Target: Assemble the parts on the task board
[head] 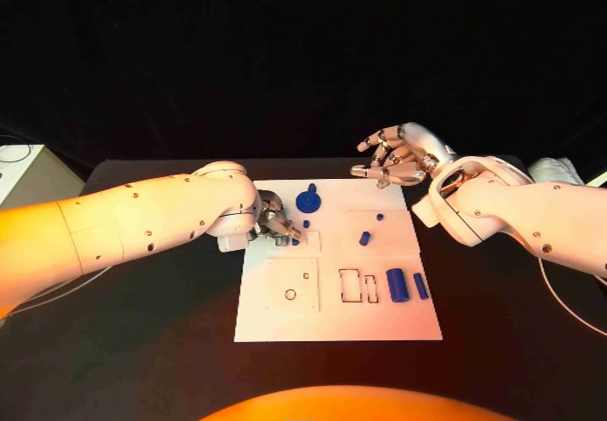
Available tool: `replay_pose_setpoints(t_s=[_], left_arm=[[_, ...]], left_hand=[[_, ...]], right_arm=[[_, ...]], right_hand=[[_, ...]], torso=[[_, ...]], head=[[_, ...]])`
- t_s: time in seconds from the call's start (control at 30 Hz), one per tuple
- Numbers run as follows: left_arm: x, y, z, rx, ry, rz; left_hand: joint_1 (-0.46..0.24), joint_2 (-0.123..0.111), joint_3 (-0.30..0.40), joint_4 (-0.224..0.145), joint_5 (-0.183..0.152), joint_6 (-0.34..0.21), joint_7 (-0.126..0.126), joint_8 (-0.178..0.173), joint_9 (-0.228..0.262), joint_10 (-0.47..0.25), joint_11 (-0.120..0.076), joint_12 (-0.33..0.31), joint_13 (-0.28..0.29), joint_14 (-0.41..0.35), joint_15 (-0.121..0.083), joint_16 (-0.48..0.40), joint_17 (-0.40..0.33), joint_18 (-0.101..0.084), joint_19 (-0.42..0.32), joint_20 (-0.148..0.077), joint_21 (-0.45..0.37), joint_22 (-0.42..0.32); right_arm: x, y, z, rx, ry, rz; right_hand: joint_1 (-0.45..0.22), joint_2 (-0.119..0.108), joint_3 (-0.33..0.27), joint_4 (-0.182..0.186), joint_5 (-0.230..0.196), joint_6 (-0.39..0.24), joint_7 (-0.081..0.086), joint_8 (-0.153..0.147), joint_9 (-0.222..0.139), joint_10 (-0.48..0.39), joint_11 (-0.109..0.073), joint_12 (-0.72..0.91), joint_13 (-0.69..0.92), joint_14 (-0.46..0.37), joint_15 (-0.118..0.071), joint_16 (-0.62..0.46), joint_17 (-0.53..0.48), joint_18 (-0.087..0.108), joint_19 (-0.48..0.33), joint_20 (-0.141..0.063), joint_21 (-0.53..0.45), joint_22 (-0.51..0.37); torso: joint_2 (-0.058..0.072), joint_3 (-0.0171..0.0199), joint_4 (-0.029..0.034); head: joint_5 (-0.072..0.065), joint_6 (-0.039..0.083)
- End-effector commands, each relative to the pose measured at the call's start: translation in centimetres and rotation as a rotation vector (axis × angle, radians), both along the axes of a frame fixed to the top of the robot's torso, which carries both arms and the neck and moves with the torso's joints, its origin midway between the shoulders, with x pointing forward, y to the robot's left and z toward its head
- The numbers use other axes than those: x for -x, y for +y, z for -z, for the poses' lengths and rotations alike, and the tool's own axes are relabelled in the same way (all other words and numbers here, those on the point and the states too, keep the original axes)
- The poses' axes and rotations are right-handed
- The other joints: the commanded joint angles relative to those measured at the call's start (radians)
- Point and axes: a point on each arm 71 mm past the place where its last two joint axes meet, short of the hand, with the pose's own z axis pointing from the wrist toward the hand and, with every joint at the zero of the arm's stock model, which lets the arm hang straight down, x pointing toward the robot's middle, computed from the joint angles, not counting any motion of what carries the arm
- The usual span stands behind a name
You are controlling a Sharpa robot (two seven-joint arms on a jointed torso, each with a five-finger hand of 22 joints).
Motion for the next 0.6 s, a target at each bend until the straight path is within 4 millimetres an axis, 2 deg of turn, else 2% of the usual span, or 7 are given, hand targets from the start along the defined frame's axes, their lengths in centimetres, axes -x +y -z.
replay_pose_setpoints(t_s=[0.03,0.27,0.33,0.43,0.6], left_arm=[[0.0,-0.2,-0.6,0.007,-0.020,0.000],[-0.3,-0.4,-2.4,0.049,-0.055,-0.005],[-0.3,-0.3,-2.9,0.056,-0.065,-0.006],[-0.4,-0.1,-3.5,0.065,-0.075,-0.009],[-0.5,0.5,-4.2,0.077,-0.080,-0.016]], left_hand=[[0.011,0.000,-0.010,0.007,-0.009,-0.003,0.006,-0.002,0.002,-0.008,0.001,-0.006,-0.003,0.106,-0.007,0.004,0.263,-0.017,0.003,0.001,-0.004,-0.001],[0.018,-0.004,-0.023,0.023,-0.022,-0.009,0.008,-0.002,0.003,-0.017,0.003,-0.013,-0.015,0.106,-0.006,0.004,0.263,-0.016,0.000,0.002,-0.007,-0.006],[0.020,-0.005,-0.026,0.027,-0.025,-0.011,0.008,-0.002,0.003,-0.018,0.003,-0.014,-0.017,0.106,-0.006,0.004,0.263,-0.016,-0.002,0.002,-0.008,-0.008],[0.021,-0.006,-0.027,0.028,-0.027,-0.012,0.009,-0.002,0.004,-0.019,0.003,-0.014,-0.017,0.106,-0.006,0.004,0.263,-0.016,-0.002,0.002,-0.008,-0.008],[0.027,-0.006,-0.031,0.030,-0.030,-0.016,0.010,-0.003,0.004,-0.026,0.004,-0.021,-0.028,0.106,-0.005,0.004,0.263,-0.013,-0.009,0.003,-0.014,-0.018]], right_arm=[[0.0,0.0,0.0,0.001,-0.010,-0.006],[0.0,-0.1,0.0,-0.004,-0.024,-0.002],[0.0,-0.1,0.1,-0.005,-0.026,-0.002],[0.0,-0.2,0.0,-0.010,-0.032,-0.007],[0.0,-0.2,0.0,-0.016,-0.040,-0.011]], right_hand=[[-0.014,0.003,-0.012,0.001,0.009,-0.002,0.004,0.006,-0.001,-0.008,0.001,-0.001,-0.004,-0.002,0.009,-0.010,0.002,0.011,-0.001,0.005,-0.010,-0.005],[-0.028,0.001,-0.043,0.002,0.031,-0.014,0.013,0.008,-0.005,-0.036,0.011,-0.020,-0.039,-0.023,0.020,-0.063,0.004,0.011,-0.018,0.015,-0.041,-0.037],[-0.032,0.008,-0.063,0.001,0.047,-0.015,0.017,0.011,-0.006,-0.045,0.015,-0.034,-0.061,-0.035,0.025,-0.090,0.001,0.011,-0.028,0.021,-0.056,-0.054],[-0.035,0.010,-0.083,0.002,0.050,-0.018,0.020,0.016,-0.008,-0.060,0.021,-0.056,-0.093,-0.052,0.032,-0.125,-0.003,0.011,-0.042,0.028,-0.075,-0.077],[-0.027,0.023,-0.084,0.000,0.055,-0.014,0.021,0.024,-0.009,-0.067,0.024,-0.080,-0.132,-0.068,0.038,-0.159,-0.008,0.012,-0.056,0.036,-0.094,-0.102]], torso=[[0.000,0.0004,0.0004],[-0.001,-0.0003,-0.0002],[-0.001,-0.0003,0.0000],[0.000,0.0000,0.0005],[0.001,-0.0003,0.0003]], head=[[-0.002,0.003],[-0.002,0.008],[-0.001,0.009],[0.000,0.012],[0.002,0.019]])
